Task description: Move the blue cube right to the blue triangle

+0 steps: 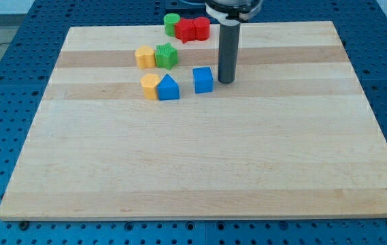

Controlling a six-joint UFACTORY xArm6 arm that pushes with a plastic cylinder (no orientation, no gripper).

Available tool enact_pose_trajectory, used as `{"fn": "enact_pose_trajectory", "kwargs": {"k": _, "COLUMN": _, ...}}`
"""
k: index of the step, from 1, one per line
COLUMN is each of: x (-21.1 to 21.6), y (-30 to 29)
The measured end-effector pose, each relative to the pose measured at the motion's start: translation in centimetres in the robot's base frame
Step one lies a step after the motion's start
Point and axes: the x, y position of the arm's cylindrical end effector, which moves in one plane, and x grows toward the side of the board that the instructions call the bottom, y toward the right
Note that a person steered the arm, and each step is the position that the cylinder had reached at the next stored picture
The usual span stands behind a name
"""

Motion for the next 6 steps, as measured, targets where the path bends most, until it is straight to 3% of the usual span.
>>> {"fn": "enact_pose_trajectory", "kwargs": {"k": 1, "x": -0.7, "y": 1.8}}
{"fn": "enact_pose_trajectory", "kwargs": {"k": 3, "x": -6.2, "y": 1.8}}
{"fn": "enact_pose_trajectory", "kwargs": {"k": 6, "x": -1.8, "y": -3.2}}
